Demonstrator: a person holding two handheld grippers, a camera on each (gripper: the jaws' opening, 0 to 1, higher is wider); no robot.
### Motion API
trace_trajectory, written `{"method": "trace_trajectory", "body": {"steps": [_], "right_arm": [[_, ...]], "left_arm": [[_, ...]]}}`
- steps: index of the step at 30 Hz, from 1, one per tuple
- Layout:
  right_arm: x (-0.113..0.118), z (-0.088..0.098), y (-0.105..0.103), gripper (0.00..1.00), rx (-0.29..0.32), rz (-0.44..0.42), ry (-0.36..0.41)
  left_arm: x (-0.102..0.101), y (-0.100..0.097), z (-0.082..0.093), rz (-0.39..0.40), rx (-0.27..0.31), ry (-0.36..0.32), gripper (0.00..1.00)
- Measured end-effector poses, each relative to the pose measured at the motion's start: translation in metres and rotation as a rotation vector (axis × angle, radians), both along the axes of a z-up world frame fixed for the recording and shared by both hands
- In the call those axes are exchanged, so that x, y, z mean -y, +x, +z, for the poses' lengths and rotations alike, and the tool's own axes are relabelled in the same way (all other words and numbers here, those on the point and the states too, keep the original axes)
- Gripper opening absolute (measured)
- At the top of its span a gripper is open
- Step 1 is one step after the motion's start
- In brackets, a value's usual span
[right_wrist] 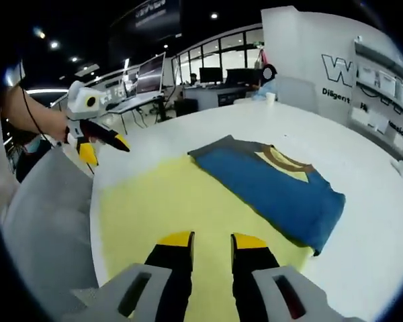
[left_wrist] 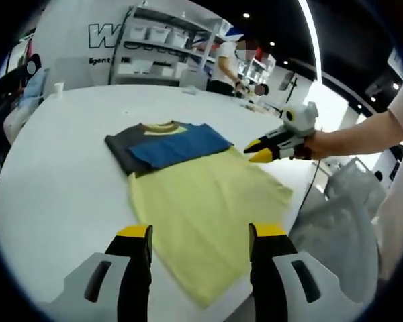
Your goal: Fold the garment on the visible template until the final outline fits inside the template.
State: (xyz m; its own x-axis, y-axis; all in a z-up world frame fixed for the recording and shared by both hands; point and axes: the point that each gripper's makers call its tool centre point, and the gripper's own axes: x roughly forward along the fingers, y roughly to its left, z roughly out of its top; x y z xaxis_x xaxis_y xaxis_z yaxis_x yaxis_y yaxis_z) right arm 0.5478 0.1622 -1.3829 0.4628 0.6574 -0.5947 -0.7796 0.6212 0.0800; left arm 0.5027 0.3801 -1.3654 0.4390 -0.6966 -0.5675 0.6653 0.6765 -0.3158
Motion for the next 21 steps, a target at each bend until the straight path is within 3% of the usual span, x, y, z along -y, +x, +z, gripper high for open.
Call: {"method": "trace_trajectory", "body": {"steps": [12,21], "right_arm": [[0.037,-0.009,-0.055,0.15,-0.053,0.021,-0.003],[0.052,-0.017,-0.09,0.14,-0.064,0.098,-0.033]], "left_arm": [[-0.002,-0.024,-0.011,-0.062,-0.069,0.028,0.49],[-0.007,-0.038,-0.014,-0.162,-0.005,0.086,0.4]]}}
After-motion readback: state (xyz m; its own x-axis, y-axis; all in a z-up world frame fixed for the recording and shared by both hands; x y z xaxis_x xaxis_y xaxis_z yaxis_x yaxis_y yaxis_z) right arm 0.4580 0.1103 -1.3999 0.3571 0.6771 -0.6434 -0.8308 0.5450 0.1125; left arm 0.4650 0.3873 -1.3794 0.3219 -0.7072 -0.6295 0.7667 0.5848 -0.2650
